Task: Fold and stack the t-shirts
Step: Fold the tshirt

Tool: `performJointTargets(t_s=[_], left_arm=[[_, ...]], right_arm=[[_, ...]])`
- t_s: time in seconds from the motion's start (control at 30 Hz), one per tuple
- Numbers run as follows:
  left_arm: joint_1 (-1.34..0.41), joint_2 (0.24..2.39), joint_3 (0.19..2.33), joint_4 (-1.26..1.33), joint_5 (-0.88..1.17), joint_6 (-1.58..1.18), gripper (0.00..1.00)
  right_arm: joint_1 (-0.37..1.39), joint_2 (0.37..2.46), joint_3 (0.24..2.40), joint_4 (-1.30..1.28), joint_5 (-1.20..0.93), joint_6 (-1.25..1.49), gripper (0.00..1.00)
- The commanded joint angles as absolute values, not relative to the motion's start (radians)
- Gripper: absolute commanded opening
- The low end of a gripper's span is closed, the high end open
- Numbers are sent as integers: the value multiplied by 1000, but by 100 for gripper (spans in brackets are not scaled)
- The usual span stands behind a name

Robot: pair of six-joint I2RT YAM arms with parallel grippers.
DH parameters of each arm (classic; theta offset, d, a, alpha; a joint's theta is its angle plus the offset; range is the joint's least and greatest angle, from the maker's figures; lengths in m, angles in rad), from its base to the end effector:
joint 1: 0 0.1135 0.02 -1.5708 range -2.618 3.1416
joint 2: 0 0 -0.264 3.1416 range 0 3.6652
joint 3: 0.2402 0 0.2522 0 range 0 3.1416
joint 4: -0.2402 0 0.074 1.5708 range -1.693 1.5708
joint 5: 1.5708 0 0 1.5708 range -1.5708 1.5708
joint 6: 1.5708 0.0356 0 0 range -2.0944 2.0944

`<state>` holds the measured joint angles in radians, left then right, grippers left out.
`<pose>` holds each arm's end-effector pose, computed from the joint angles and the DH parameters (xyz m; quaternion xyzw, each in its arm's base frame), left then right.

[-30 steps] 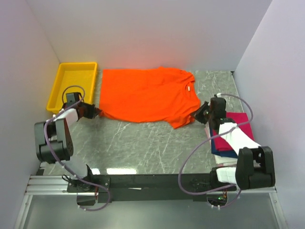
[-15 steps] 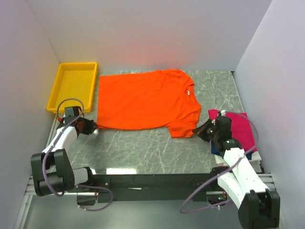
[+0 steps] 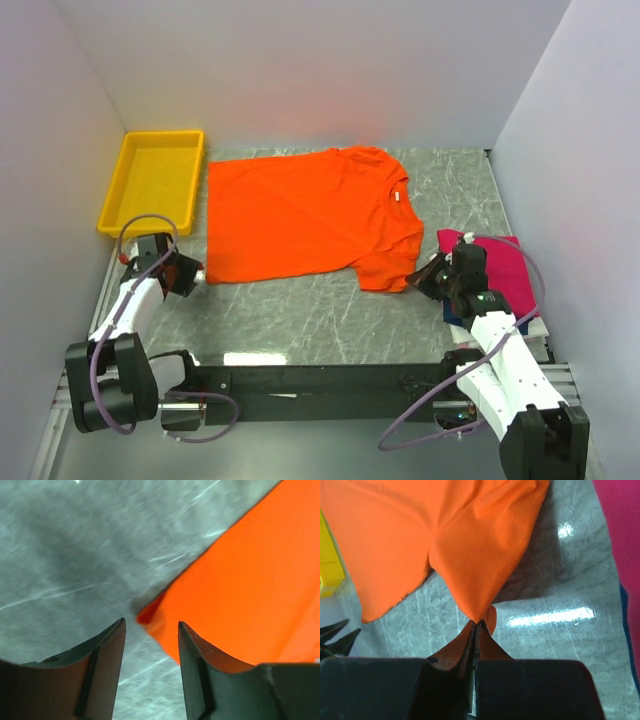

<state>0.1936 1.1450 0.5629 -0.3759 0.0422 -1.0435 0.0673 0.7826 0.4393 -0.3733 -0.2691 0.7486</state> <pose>0.2079 0.0392 0.1797 -0.5475 0.7803 -0.1427 0.2664 0.1643 0.0206 0.2026 0.2490 0.8687 0.2749 0.3284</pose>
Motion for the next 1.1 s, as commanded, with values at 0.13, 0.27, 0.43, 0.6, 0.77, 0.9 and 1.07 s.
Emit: performJointTargets(t_s=[0.13,0.27,0.43,0.6,0.77,0.9,1.07], left_arm=[[72,1166,512,-356,-46,-1107,51],[31,1190,514,-328,-58,-1140,50],[26,1253,528,-310,-72,-1129,38],[26,1284,549,-321,-90,-1103,1],[38,1238,574,-365,-115,-1060,1],[127,1204,572,-388,-92,-1011,1],[158,1154,571,-426,-86,-973,1]], right_arm=[[64,818,522,-354,-244,715,0],[64,824,520,-350,-241,712,0],[64,822,522,-360,-230,706,0],[64,781,526,-400,-213,695,0],[63,717,488,-449,-238,715,0],[66,620,444,-495,-273,759,0],[89,502,362,-557,-321,814,0]])
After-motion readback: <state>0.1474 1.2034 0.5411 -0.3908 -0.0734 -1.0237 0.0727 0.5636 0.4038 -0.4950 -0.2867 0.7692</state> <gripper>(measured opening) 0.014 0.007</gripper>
